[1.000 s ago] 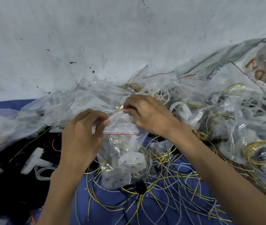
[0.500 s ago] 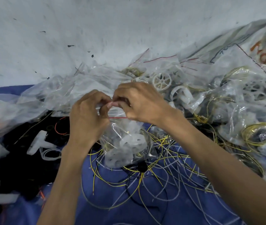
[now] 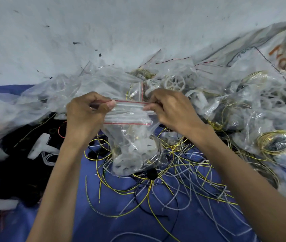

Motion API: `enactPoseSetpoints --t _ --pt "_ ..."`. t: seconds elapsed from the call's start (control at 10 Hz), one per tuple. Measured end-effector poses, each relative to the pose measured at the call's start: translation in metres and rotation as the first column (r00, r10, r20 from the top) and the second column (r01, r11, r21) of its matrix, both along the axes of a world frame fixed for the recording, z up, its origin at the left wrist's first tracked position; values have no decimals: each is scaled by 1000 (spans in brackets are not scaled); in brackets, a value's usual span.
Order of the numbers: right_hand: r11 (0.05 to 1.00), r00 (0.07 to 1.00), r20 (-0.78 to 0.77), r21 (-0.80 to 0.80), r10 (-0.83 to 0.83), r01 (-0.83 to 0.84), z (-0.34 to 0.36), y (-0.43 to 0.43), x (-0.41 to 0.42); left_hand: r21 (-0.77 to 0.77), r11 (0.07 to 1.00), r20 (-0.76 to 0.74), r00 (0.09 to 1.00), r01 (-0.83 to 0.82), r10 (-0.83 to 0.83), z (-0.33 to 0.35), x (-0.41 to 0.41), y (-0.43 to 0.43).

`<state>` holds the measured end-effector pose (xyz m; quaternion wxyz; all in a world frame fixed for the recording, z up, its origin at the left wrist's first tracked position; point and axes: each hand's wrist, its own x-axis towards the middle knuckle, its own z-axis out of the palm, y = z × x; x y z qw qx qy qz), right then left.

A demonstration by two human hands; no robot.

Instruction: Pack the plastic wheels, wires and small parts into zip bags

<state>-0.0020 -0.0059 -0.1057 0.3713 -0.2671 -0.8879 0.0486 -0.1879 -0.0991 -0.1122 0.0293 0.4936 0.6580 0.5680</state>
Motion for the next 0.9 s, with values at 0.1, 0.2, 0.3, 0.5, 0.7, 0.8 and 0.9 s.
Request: enactPoseSetpoints --t 0.1,0.2,0.3,0.5,0.7,0.8,0.9 --pt "983 982 103 108 -161 149 0 5 5 77 997 118 993 -12 3 2 -4 2" --pt "971 969 58 33 -240 239 -3 8 2 114 993 219 976 -39 13 6 0 9" --pt "937 846 -413 -237 -337 258 -18 -12 -1 181 976 297 953 -120 62 14 11 19" --pt "871 930 -360 -477 -74 -116 -51 -87 -39 201 972 343 938 -118 43 33 63 35" --pt "757 613 -741 -559 -273 -338 -19 -23 -45 250 957 294 929 150 -223 46 108 19" --pt "597 615 -695 -687 -372 -415 -19 17 -28 237 869 281 826 435 -489 57 111 -4" --pt "635 813 -409 -770 -414 -64 -19 45 19 267 845 89 861 464 -501 56 76 -39"
